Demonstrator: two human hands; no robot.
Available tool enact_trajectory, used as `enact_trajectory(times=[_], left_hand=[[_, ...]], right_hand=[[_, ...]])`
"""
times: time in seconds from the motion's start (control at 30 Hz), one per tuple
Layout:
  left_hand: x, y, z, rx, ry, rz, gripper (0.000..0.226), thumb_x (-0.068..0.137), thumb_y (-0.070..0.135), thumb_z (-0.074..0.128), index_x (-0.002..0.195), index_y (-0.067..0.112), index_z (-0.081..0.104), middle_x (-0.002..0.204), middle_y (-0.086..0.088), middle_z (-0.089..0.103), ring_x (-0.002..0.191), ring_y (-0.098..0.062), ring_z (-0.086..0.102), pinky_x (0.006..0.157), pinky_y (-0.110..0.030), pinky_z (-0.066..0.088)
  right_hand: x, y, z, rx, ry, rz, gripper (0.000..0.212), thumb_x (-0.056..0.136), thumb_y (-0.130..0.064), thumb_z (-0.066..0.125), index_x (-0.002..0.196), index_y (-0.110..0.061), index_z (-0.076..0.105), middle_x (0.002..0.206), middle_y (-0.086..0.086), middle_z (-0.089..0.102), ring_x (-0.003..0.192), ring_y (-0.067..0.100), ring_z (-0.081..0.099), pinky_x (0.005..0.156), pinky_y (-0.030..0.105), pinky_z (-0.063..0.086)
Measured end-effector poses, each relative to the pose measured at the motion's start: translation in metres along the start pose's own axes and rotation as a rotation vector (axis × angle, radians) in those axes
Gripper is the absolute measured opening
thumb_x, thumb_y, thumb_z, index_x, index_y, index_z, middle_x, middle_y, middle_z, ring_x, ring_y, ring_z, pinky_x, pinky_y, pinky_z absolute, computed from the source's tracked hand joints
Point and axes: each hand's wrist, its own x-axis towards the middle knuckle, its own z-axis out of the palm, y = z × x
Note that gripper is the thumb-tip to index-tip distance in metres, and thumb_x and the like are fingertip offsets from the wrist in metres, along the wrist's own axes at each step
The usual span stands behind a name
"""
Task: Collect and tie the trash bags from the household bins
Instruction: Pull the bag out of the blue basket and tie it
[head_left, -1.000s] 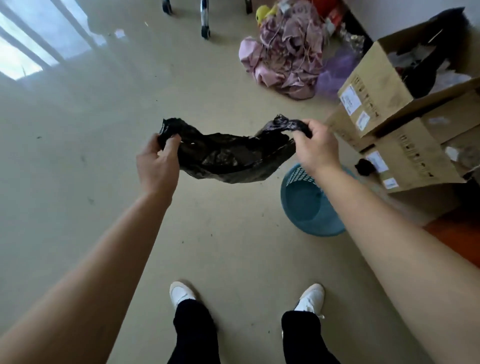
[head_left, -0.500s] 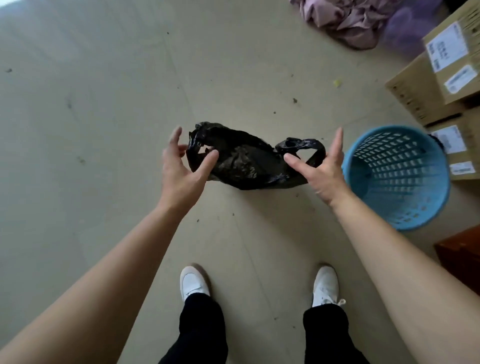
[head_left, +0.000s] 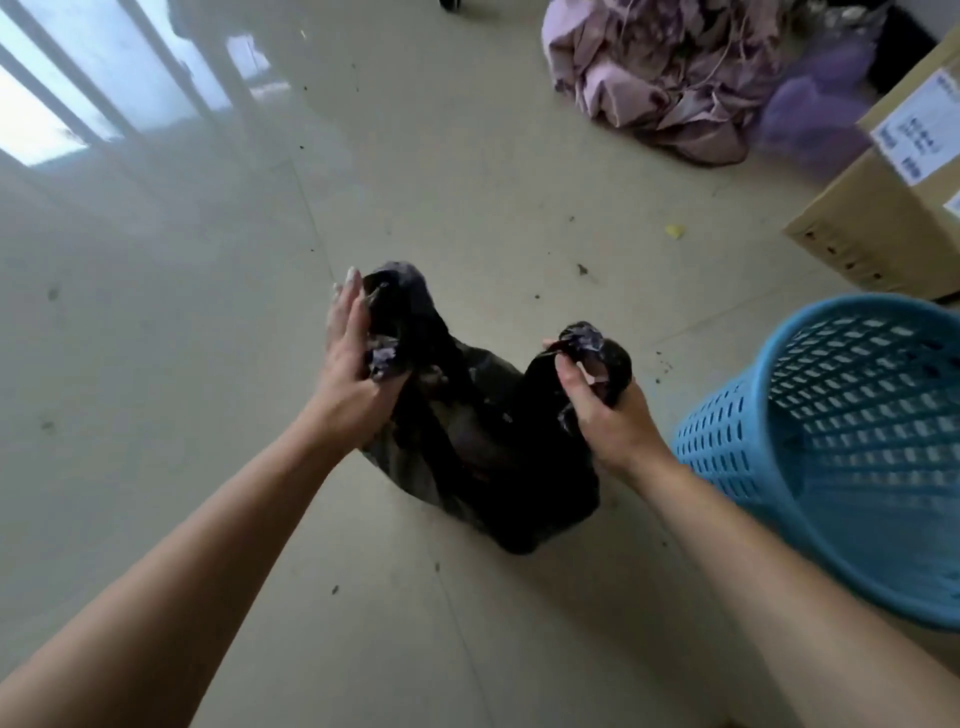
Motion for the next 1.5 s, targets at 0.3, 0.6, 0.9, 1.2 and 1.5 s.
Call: enact_trajectory(times=[0.3, 0.6, 0.9, 1.2, 1.5], left_hand=[[0.095, 0.017, 0.055, -1.042, 0.315, -0.24, 0.024, 0.095, 0.042, 0.06, 0.097, 0.018, 0.054, 0.052, 0.005, 0.025, 0.041, -0.011, 0.031, 0.054, -0.028, 0.053], [0.081, -0.006, 0.044, -1.083, 0.088, -0.324, 0.006, 0.101, 0.012, 0.051, 0.099, 0.01, 0.056, 0.065, -0.001, 0.052, 0.049, -0.013, 0.048, 0.052, -0.027, 0.05], [0.058, 0.039, 0.049, -0.728, -0.328, -0.068, 0.042, 0.072, 0.01, 0.082, 0.104, 0.011, 0.054, 0.056, 0.001, 0.032, 0.044, -0.013, 0.041, 0.053, -0.028, 0.041], [0.031, 0.062, 0.05, -0.6, -0.224, 0.064, 0.038, 0.098, 0.01, 0.06, 0.064, 0.019, 0.046, 0.054, 0.003, 0.031, 0.044, -0.01, 0.029, 0.045, -0.024, 0.039], [0.031, 0.049, 0.024, -0.883, -0.136, -0.138, 0.028, 0.091, 0.013, 0.071, 0.08, 0.022, 0.046, 0.056, 0.007, 0.029, 0.04, -0.006, 0.026, 0.038, -0.02, 0.036]], right_hand=[[0.108, 0.002, 0.017, 0.637, 0.033, 0.134, 0.049, 0.084, -0.06, 0.066, 0.068, -0.016, 0.051, 0.047, 0.001, 0.048, 0.045, 0.021, 0.051, 0.064, 0.038, 0.046], [0.052, 0.031, 0.001, 0.322, -0.26, 0.038, 0.059, 0.083, -0.051, 0.074, 0.111, 0.0, 0.065, 0.1, 0.005, 0.07, 0.098, 0.021, 0.069, 0.094, 0.036, 0.052], [0.05, 0.0, 0.016, -0.279, -0.168, -0.173, 0.031, 0.103, -0.041, 0.041, 0.084, -0.022, 0.057, 0.077, -0.006, 0.061, 0.072, 0.013, 0.057, 0.065, 0.03, 0.041], [0.03, -0.005, 0.016, -0.371, -0.234, -0.334, 0.033, 0.096, -0.05, 0.052, 0.083, -0.02, 0.058, 0.078, -0.001, 0.065, 0.072, 0.018, 0.061, 0.063, 0.031, 0.044], [0.023, 0.008, -0.002, 0.273, -0.144, -0.182, 0.029, 0.098, -0.047, 0.054, 0.105, -0.024, 0.07, 0.094, 0.001, 0.072, 0.094, 0.023, 0.069, 0.085, 0.039, 0.054]])
